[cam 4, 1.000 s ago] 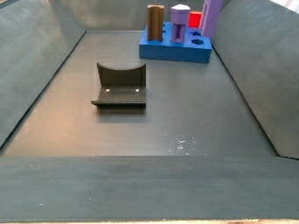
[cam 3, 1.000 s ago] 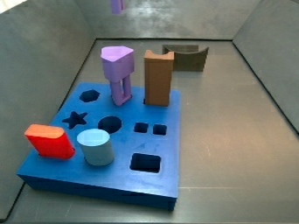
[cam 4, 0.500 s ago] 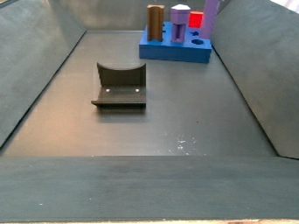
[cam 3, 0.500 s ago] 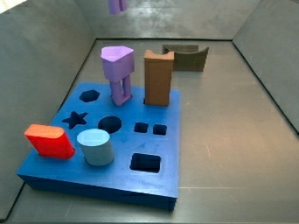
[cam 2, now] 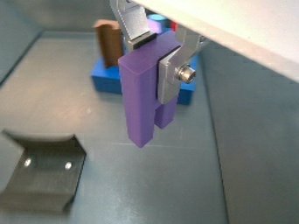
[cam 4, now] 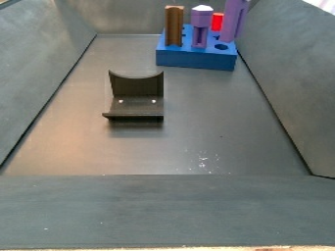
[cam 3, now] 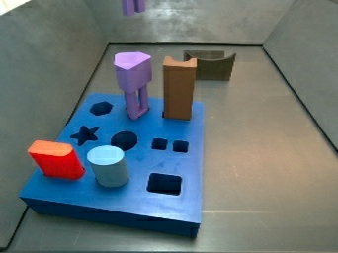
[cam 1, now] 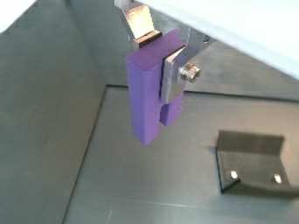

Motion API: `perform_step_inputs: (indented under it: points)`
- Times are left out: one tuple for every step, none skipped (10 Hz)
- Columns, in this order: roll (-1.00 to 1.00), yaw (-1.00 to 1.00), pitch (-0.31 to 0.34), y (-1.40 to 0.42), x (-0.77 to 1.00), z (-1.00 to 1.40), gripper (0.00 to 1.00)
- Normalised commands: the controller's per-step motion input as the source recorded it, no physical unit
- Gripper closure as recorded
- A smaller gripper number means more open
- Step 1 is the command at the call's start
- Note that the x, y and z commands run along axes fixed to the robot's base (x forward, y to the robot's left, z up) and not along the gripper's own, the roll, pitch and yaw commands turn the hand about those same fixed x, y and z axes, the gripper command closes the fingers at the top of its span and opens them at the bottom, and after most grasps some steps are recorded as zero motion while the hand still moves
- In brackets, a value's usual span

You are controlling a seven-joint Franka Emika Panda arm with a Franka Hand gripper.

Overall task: Pick up the double-square object. Rotate the double-square object. Move to above the board. Insert the double-square object.
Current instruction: Rotate the double-square object.

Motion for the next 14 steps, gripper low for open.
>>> perform_step_inputs:
  points:
    - [-0.01, -1.00, 0.003, 0.01, 0.04, -0.01, 1.00]
    - [-0.01, -1.00, 0.005, 0.01, 0.04, -0.01, 1.00]
    - [-0.01, -1.00, 0.006, 0.01, 0.04, -0.01, 1.00]
    - [-0.01, -1.00, 0.008, 0.01, 0.04, -0.01, 1.00]
    - [-0.02, -0.92, 0.009, 0.01, 0.04, -0.01, 1.00]
    - [-0.02, -0.60, 0.009, 0.01, 0.04, -0.01, 1.00]
    - [-0.02, -0.46, 0.009, 0.01, 0.04, -0.01, 1.00]
    - [-0.02, -0.23, 0.009, 0.01, 0.04, -0.01, 1.00]
    - [0.00, -1.00, 0.000, 0.00, 0.00, 0.00, 1.00]
    - [0.00, -1.00, 0.000, 0.00, 0.00, 0.00, 1.00]
    - [0.00, -1.00, 0.000, 0.01, 0.00, 0.00, 1.00]
    - [0.00, -0.88, 0.000, 0.01, 0.00, 0.00, 1.00]
    - [0.00, -0.63, 0.000, 0.01, 0.00, 0.00, 1.00]
    - [0.00, -0.37, -0.001, 0.01, 0.00, 0.00, 1.00]
